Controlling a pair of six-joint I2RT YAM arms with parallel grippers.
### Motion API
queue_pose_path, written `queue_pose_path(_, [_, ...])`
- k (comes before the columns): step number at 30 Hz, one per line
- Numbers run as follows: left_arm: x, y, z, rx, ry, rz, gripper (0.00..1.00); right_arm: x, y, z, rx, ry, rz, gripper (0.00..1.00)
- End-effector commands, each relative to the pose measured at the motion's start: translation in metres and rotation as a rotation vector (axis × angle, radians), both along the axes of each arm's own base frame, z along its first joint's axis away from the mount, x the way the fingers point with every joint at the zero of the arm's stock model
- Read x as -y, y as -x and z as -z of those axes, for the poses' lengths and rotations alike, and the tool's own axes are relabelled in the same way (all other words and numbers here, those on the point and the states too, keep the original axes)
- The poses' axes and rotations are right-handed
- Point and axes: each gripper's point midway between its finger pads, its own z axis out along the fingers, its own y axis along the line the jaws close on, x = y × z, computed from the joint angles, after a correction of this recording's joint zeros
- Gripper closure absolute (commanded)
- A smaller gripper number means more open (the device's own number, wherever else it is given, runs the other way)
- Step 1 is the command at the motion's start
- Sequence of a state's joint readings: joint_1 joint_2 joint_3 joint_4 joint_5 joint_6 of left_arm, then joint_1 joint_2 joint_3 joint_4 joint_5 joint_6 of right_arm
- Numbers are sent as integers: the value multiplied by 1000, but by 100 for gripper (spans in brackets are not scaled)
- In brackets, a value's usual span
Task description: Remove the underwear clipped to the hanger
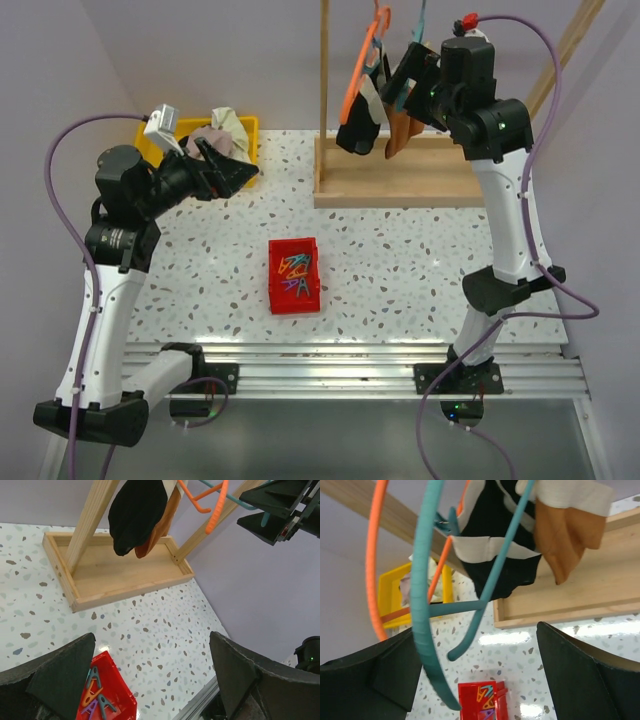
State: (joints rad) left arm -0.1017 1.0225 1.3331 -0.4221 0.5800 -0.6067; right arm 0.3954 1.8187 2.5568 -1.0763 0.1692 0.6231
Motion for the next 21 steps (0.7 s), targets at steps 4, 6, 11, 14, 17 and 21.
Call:
queue_pose_path(4, [-4, 6, 7, 12, -36, -15, 0, 49, 6, -12, 39, 79, 227, 18])
queue_pose_path(6, [-4, 5, 8, 10, -36, -16, 0, 49, 6, -12, 44, 117, 213, 21])
queue_pose_path(11, [-3, 0, 13, -4, -34, -14, 0, 53, 2, -8, 52, 226, 177, 31])
queue_pose_path(14, [-2, -3, 16, -11, -34, -12, 0, 61, -2, -9, 73, 357, 158, 35])
queue_pose_path(17, [-2, -6, 20, -20, -35, -12, 0, 68, -5, -14, 103, 461, 146, 35])
queue_pose_path(21, [-1, -10, 24, -25, -40, -10, 0, 68, -11, -20, 139, 528, 120, 38])
